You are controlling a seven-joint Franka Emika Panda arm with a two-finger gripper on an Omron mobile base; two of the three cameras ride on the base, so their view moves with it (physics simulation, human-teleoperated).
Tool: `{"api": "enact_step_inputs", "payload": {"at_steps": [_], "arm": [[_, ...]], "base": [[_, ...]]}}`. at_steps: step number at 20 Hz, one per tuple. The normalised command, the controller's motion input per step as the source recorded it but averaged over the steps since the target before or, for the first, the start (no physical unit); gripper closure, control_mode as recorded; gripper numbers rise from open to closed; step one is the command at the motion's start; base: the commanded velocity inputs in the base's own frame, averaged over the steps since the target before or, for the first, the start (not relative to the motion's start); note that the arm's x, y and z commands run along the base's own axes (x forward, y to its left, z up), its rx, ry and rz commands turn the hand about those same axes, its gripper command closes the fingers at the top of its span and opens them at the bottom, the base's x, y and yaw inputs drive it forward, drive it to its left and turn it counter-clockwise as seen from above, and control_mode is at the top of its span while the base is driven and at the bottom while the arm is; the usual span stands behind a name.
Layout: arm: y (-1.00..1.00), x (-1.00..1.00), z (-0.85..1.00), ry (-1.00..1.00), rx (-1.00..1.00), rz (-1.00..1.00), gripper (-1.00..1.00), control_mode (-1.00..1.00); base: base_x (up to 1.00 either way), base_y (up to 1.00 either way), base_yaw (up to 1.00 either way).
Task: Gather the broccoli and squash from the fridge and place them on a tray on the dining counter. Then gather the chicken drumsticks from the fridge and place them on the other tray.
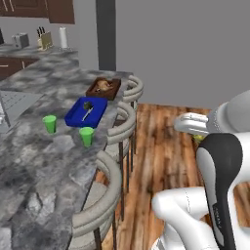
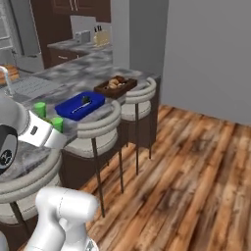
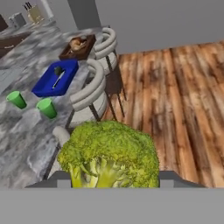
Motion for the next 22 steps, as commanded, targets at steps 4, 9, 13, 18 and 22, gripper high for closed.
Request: {"api": "enact_step_inputs", "payload": {"at_steps": [4,9,13,18,22], "arm": [[0.0,0.0,0.0,0.0,0.0,0.0,1.0,1.0],[0.0,0.0,0.0,0.0,0.0,0.0,1.0,1.0],[0.0,0.0,0.0,0.0,0.0,0.0,1.0,1.0],[0.0,0.0,0.0,0.0,0.0,0.0,1.0,1.0],[0.0,0.0,0.0,0.0,0.0,0.0,1.0,1.0]], "base": [[0.76,-0.53,0.28],[0.73,-0.48,0.31],[0.42,-0.28,0.44],[0.41,-0.24,0.46],[0.4,-0.24,0.47]]}}
